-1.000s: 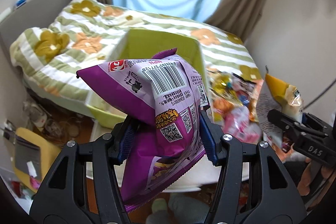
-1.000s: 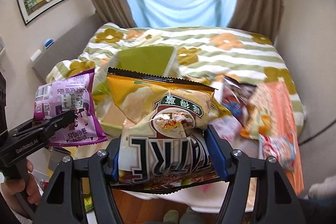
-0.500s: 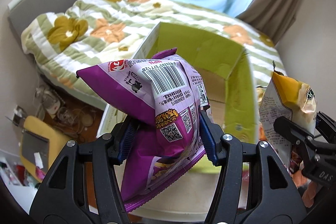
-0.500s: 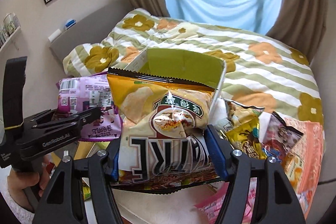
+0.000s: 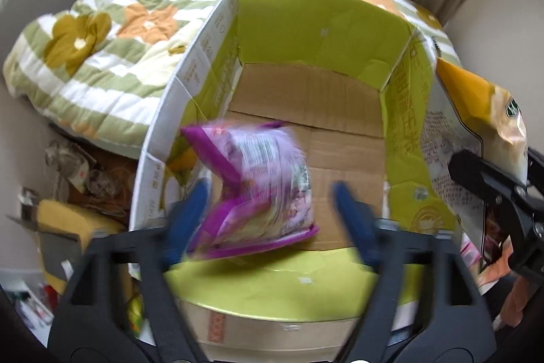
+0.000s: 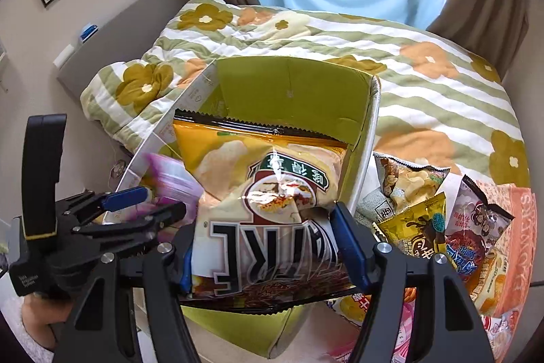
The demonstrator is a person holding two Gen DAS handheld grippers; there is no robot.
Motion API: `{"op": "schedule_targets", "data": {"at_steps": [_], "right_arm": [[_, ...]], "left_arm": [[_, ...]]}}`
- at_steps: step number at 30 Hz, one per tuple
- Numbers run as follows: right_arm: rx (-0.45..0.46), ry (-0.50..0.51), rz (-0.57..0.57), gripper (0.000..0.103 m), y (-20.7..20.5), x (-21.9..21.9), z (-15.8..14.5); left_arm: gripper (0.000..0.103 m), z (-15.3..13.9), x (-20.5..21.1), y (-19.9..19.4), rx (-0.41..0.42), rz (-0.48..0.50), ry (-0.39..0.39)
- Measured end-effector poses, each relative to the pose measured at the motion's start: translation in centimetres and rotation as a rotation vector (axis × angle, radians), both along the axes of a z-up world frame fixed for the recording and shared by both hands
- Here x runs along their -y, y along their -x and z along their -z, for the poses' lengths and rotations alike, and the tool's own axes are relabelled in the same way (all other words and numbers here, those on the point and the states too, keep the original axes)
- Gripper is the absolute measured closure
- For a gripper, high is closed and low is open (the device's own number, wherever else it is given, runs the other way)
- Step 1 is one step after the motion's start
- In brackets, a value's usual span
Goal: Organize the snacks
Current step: 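Carry the purple bag into the box and open the left tool, then lower the yellow chip bag into the box and open the right tool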
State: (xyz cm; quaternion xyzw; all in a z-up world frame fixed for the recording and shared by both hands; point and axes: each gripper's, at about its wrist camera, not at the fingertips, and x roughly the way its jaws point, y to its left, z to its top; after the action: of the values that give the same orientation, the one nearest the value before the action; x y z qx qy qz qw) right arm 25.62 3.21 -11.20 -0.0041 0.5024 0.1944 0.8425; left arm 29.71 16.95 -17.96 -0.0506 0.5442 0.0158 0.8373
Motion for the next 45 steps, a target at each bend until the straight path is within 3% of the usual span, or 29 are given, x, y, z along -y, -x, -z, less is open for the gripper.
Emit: {"op": "schedule_targets", "data": {"at_steps": [10,17,18,19,21,31,34,40,45], "right_arm": [[0.014,0.084,0.027,0.039,-0.3,-2.1,1.1],[0.037,0.115,0.034,0.035,0.1,-3.0,1.8],[0.043,0.107,0.045,0.029,0.3,-2.9,1.9],[0.044,0.083,0.062,0.016,0.5,-2.7,2.0],[0.03,0.039,0.08,0.004,0.8,-2.3,2.2],[0.001,0.065,0.069,0.004,3.6,-2.7,2.2],[-0.016,0.021,0.069,0.004,4.6,-2.2,1.5],[0.056,-0.039,0.125,0.004,7.5,-0.4,-0.6],[0.089,-0.025,0.207,0.004,10.3,1.2,-1.9]], "left_arm": [[0.001,-1.9,-2.6,2.6,0.057,0.013,-0.033],[0.001,-2.7,-3.9,4.4,0.091,-0.01,0.015],[0.001,-2.8,-4.1,4.6,0.096,-0.011,0.024],[0.001,-2.8,-4.1,4.8,0.098,-0.011,0.026],[0.001,-2.9,-4.3,5.2,0.102,-0.011,0.013],[0.001,-4.1,-4.4,7.6,0.124,-0.003,0.007],[0.001,-5.1,-4.2,8.5,0.154,0.011,0.001],[0.001,-7.0,-3.6,9.6,0.224,0.061,0.014],[0.001,-7.7,-1.9,9.6,0.25,0.156,0.044]]}}
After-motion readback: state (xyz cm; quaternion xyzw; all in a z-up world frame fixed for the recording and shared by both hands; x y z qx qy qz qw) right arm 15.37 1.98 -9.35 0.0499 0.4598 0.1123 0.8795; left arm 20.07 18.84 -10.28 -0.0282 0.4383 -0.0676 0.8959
